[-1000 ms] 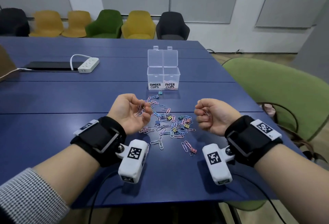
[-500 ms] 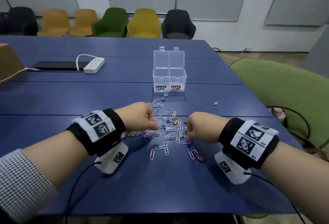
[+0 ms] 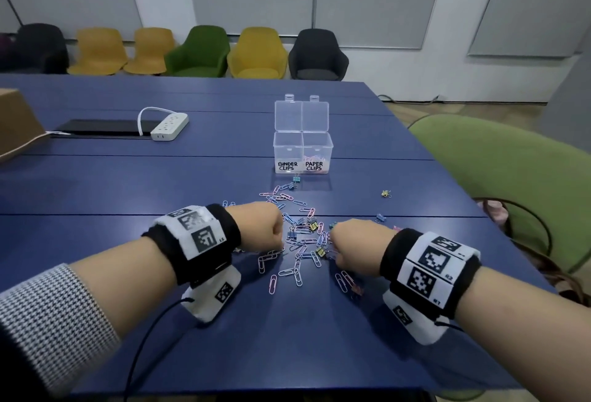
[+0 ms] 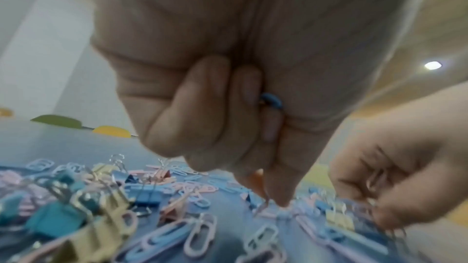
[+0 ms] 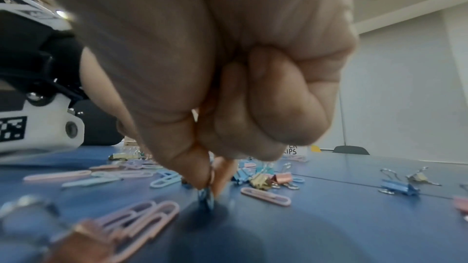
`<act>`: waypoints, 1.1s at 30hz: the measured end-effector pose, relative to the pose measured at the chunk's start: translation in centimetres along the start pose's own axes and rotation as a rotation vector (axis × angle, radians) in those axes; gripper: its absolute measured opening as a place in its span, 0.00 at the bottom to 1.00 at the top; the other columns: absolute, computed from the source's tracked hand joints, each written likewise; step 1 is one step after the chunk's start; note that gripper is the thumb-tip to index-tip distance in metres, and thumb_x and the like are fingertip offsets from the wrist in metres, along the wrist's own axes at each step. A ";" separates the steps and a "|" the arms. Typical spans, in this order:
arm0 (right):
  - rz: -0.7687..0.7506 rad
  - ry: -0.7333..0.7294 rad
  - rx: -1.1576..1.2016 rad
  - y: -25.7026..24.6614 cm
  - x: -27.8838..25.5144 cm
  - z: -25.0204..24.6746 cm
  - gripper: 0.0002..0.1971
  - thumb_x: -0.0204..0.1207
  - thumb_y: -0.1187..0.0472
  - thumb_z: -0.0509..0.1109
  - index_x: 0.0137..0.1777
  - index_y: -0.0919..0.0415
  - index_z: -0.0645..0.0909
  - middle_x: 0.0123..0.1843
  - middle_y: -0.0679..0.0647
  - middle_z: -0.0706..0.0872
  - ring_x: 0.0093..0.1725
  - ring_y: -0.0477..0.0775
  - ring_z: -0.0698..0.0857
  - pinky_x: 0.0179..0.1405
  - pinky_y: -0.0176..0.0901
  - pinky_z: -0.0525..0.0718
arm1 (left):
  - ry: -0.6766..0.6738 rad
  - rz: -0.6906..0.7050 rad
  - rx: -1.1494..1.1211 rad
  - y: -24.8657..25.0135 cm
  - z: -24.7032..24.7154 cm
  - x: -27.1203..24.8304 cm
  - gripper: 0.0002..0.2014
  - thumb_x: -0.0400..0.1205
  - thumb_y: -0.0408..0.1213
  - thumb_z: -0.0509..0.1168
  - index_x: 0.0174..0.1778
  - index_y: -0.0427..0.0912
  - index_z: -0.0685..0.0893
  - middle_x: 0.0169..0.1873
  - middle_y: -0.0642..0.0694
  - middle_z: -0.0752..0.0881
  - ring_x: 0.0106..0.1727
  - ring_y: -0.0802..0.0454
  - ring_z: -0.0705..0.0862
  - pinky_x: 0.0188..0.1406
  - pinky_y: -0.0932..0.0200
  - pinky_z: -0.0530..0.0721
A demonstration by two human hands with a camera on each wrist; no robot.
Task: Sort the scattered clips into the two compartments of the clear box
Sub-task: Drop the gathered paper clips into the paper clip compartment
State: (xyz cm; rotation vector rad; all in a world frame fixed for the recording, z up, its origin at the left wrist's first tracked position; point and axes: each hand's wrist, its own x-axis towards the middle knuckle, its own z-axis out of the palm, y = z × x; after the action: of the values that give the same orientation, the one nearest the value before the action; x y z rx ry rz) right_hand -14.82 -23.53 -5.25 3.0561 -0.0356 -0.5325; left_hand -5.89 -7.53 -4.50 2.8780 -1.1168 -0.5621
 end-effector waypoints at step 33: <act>0.106 -0.228 0.942 4.1 2.0 -2.5 0.23 0.83 0.46 0.57 0.28 0.55 0.65 0.21 0.48 0.64 0.15 0.46 0.61 0.14 0.32 0.58 | -0.279 -0.278 -0.852 -1.2 -1.4 4.2 0.17 0.86 0.39 0.57 0.29 0.41 0.73 0.24 0.46 0.71 0.18 0.56 0.64 0.13 0.70 0.59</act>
State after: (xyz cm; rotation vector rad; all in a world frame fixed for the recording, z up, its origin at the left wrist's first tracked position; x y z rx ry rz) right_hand -12.12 -27.57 -3.46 3.8013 -0.6200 -1.1196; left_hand -1.81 -9.55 -4.67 2.2246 -0.3210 -1.1363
